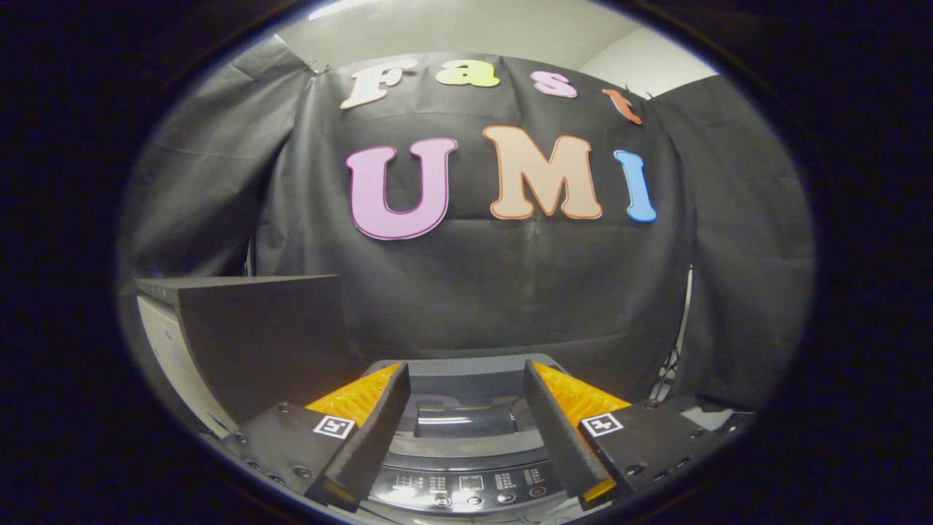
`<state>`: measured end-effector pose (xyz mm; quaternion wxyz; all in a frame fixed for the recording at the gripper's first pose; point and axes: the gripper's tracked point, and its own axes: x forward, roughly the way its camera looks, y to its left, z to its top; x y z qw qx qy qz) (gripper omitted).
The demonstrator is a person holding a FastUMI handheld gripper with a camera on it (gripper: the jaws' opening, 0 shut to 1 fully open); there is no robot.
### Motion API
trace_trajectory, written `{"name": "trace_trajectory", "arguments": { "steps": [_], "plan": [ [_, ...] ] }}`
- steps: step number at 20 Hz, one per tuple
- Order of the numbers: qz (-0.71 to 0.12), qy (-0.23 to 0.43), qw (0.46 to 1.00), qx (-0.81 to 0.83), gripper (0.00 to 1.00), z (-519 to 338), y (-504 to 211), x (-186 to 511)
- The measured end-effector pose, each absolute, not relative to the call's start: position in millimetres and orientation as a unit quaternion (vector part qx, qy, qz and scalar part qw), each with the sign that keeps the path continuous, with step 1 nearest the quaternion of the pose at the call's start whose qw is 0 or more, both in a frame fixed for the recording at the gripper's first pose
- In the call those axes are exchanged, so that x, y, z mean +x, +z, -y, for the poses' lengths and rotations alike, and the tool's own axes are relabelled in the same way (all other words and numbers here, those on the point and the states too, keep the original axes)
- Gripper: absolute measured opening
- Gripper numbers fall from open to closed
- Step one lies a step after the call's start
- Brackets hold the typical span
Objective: Put the clothes into the washing machine and then close the washing machine lid.
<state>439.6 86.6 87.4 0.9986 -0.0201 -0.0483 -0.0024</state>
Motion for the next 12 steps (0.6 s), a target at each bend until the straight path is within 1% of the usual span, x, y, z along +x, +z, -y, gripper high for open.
{"name": "trace_trajectory", "arguments": {
  "steps": [2, 4, 8, 12],
  "plan": [
    [0.048, 0.008, 0.998, -0.034, 0.97, -87, 88, 433],
    [0.052, 0.001, 0.998, -0.043, 0.97, -80, 92, 425],
    [0.044, 0.041, 0.998, 0.001, 0.97, -91, 82, 416],
    [0.055, 0.022, 0.998, -0.010, 0.97, -73, 91, 402]
  ]
}}
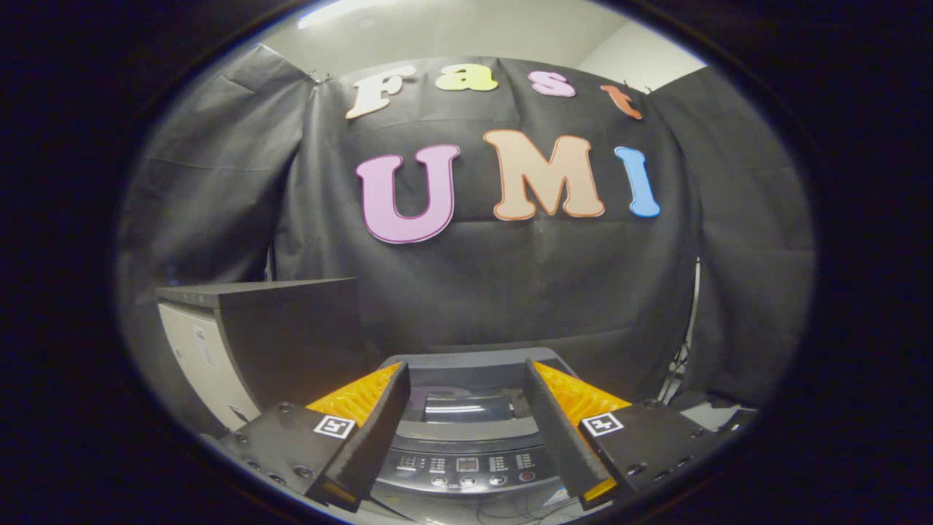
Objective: Put the clothes into the washing machine and then close the washing machine lid.
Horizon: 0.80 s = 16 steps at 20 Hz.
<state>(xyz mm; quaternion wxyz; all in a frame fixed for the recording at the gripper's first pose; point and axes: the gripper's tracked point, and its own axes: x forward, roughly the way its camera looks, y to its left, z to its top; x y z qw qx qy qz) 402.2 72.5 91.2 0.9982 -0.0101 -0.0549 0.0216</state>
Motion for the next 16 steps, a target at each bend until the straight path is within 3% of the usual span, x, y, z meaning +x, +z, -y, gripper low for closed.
{"name": "trace_trajectory", "arguments": {
  "steps": [16],
  "plan": [
    [0.087, 0.076, 0.993, 0.014, 0.97, -96, 137, 358]
  ]
}}
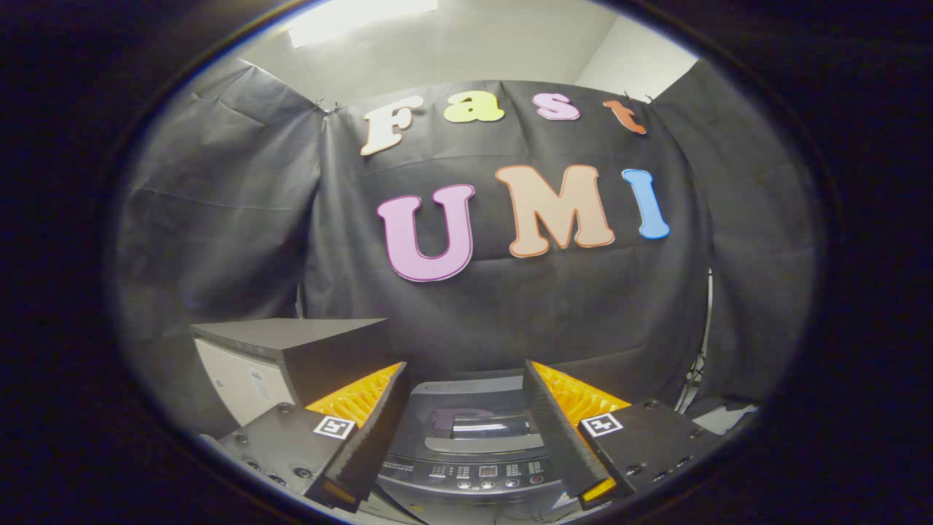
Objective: Put the clothes into the washing machine and then close the washing machine lid.
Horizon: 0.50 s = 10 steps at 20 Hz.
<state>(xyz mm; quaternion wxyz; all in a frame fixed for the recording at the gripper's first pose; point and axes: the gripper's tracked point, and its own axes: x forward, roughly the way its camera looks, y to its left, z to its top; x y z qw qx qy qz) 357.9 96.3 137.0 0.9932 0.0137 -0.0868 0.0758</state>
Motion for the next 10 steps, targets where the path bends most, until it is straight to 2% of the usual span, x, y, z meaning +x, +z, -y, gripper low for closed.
{"name": "trace_trajectory", "arguments": {
  "steps": [10],
  "plan": [
    [0.083, 0.081, 0.993, -0.003, 0.97, -100, 137, 349]
  ]
}}
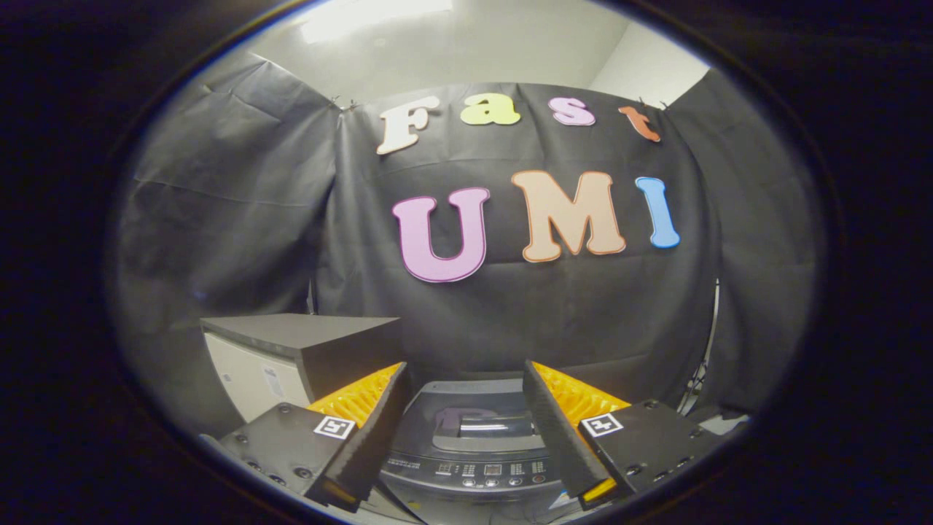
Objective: Put the clothes into the washing machine and then close the washing machine lid.
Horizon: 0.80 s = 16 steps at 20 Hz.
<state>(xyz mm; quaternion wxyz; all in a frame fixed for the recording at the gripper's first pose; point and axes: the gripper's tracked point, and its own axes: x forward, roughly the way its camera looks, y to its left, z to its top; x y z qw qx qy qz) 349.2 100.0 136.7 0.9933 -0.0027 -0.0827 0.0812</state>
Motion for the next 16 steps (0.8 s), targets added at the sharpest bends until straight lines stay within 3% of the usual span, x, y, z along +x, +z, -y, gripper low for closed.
{"name": "trace_trajectory", "arguments": {
  "steps": [16],
  "plan": [
    [0.083, 0.057, 0.995, -0.002, 0.97, -72, 133, 360]
  ]
}}
